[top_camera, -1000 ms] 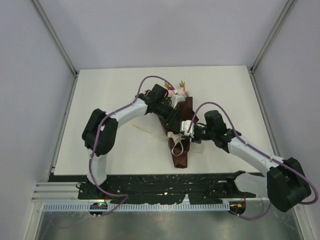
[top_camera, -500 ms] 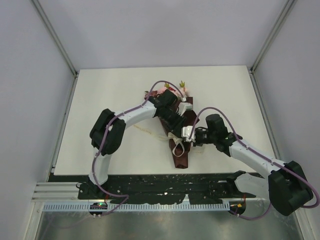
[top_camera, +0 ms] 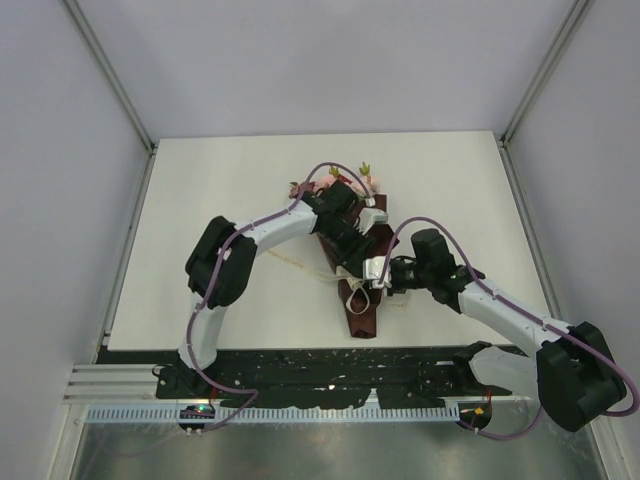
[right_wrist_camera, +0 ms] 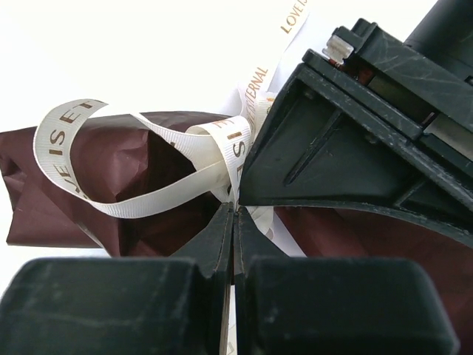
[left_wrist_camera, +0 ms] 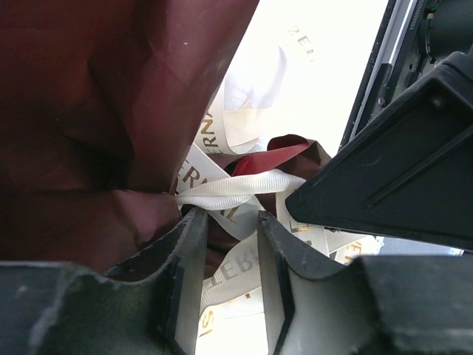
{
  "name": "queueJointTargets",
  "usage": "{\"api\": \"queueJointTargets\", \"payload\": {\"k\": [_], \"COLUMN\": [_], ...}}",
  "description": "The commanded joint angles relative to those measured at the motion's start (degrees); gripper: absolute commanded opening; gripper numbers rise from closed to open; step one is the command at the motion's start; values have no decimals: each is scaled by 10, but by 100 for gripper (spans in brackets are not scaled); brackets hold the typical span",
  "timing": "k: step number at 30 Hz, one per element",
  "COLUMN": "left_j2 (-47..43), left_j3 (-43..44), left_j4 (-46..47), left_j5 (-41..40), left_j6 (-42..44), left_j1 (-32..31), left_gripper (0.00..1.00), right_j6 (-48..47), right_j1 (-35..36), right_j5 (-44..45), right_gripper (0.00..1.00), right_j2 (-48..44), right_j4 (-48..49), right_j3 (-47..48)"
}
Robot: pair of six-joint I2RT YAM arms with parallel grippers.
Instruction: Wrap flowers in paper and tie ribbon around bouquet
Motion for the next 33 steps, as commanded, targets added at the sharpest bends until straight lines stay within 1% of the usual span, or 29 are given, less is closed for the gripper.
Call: {"api": "queueJointTargets", "payload": {"k": [1,2,3,6,9,14,20,22,24,26,27,28,29,30,31,32,33], "left_j2": [4,2,-2,-16,-35,-61,-65,-64,-65,-67,-67,-67,-67,-68,-68,-70,-69], "left_j3": [17,14,10,4,-1,-11,-30,-36,-45,-58,-62,-65,-66,-67,-69,-70,-71], "left_j4": [-15,-9,-3,6,20,62,85,90,99,115,119,120,121,120,121,123,129], "left_j5": [17,21,21,32,48,81,111,116,114,111,110,111,110,109,108,108,109], "left_j6": [11,11,10,9,-1,-22,-19,-24,-31,-50,-53,-56,-57,-56,-56,-58,-61], "left_j1": [-3,-3,-3,4,19,44,52,55,59,68,75,79,81,82,81,81,80], "left_gripper": [30,22,15,6,0,0,0,0,0,0,0,0,0,0,0,0,0], "right_j6": [-13,-13,-16,-20,-22,-15,66,98,114,118,118,119,121,131,137,149,155], "right_j1": [-2,-2,-2,-3,-2,-3,-2,-2,-2,-1,-3,-3,-4,-5,-6,-9,-11], "right_j5": [-19,-20,-22,-22,-25,-26,5,24,37,43,45,50,53,61,66,68,68], "right_gripper": [5,5,5,5,6,5,6,9,15,23,30,33,40,43,54,62,64], "right_j2": [-6,-6,-6,-8,-10,-3,40,60,78,89,90,89,81,68,62,48,42], "right_j4": [-3,-4,-7,-14,-18,-7,28,35,36,22,6,-9,-18,-30,-39,-60,-75], "right_j3": [11,11,12,13,15,23,68,83,99,114,123,125,127,130,134,144,149]}}
